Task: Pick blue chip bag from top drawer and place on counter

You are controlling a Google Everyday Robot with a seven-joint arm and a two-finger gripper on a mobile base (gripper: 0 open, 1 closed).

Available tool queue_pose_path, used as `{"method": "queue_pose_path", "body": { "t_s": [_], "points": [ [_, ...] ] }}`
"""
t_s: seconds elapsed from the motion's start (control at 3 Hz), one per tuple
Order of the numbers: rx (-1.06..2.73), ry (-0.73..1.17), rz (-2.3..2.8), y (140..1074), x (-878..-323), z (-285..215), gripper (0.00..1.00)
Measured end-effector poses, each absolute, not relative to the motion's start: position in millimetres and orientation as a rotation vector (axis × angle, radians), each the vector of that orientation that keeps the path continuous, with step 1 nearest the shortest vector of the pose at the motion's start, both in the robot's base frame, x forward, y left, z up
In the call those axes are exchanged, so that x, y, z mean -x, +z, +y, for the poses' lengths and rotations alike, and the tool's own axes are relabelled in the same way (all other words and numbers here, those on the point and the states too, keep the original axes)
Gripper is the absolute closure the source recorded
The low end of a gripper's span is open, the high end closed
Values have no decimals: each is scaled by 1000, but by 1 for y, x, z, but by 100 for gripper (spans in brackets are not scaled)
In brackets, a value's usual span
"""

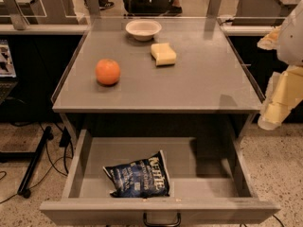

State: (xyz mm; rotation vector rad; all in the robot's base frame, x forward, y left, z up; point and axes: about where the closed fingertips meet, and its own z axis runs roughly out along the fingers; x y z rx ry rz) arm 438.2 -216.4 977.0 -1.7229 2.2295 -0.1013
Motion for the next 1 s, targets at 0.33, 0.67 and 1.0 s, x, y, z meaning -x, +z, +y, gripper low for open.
{"method": "queue_pose_path", "body": {
  "t_s": [0.33,0.67,1.0],
  "points": [
    [1723,-101,2229,977,-438,-216,0],
    [1703,-97,2227,975,-438,-216,0],
    [1605,10,2234,946,-426,-210,0]
  ]
}}
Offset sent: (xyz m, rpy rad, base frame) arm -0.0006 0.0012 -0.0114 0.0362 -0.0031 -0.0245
